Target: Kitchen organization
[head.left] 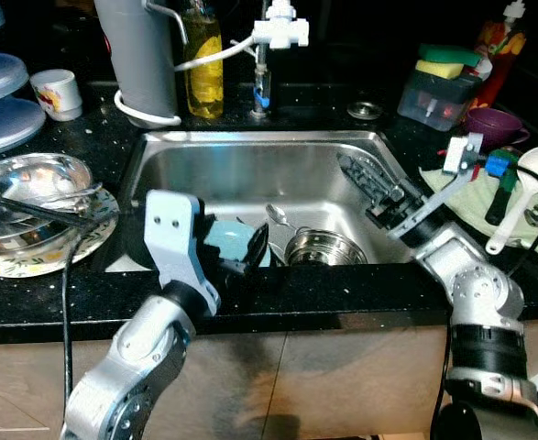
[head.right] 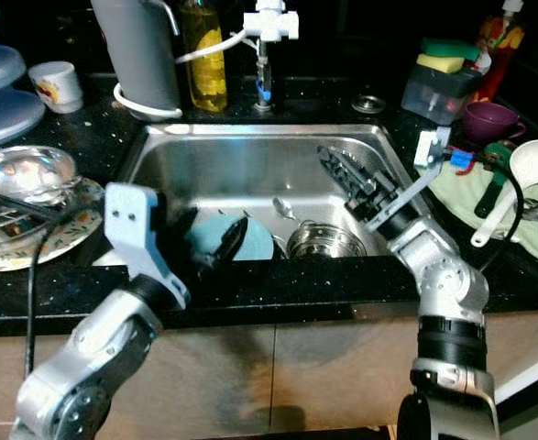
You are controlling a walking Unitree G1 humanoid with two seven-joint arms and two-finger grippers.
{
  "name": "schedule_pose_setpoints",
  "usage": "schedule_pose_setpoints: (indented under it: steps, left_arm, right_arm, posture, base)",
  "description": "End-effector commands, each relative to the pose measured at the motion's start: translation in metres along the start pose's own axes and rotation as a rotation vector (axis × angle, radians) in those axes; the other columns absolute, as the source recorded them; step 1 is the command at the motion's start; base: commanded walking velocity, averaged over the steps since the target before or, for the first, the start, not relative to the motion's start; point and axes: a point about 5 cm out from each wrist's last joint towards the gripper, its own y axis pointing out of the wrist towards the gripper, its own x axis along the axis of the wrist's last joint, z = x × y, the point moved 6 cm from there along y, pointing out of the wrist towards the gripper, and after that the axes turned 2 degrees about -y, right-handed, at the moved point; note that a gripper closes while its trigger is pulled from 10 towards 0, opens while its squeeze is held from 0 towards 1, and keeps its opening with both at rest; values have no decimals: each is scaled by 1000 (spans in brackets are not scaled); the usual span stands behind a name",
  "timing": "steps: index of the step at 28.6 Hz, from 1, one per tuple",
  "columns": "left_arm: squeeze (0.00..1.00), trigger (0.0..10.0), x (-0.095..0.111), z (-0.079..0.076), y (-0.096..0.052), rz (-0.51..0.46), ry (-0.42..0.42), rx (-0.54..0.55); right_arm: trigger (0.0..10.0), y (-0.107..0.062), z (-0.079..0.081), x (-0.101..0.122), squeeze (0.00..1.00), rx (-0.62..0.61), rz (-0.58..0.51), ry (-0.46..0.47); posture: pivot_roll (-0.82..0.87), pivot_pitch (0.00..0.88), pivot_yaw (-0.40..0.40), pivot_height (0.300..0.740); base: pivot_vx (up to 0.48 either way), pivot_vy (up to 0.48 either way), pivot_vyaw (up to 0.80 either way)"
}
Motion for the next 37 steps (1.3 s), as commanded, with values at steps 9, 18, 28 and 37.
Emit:
schedule_pose_setpoints:
  steps: [9, 18, 28, 37]
  left_arm:
    - [0, 10000, -30, 11, -6, 92, 33, 19]
    - [0, 10000, -42, 17, -13, 133, 40, 14]
    - [0, 10000, -66, 32, -28, 220, 35, 47]
    - [0, 10000, -94, 53, -46, 224, -169, 195]
  right_arm:
    - [10000, -30, -31, -18, 0, -232, 92, -130]
    - [10000, -50, -41, -31, 0, -339, 152, -238]
    - [10000, -70, -12, -86, 0, -171, 377, -295]
    - [10000, -78, -32, -109, 0, -295, 486, -480]
  posture:
    - [46, 0, 5, 740]
    - [38, 0, 11, 740]
    - [33, 0, 22, 740]
    - [24, 0, 23, 740]
  base:
    - [-374, 0, 0]
    - [-360, 0, 0]
    - [-92, 0, 0]
    - [0, 0, 0]
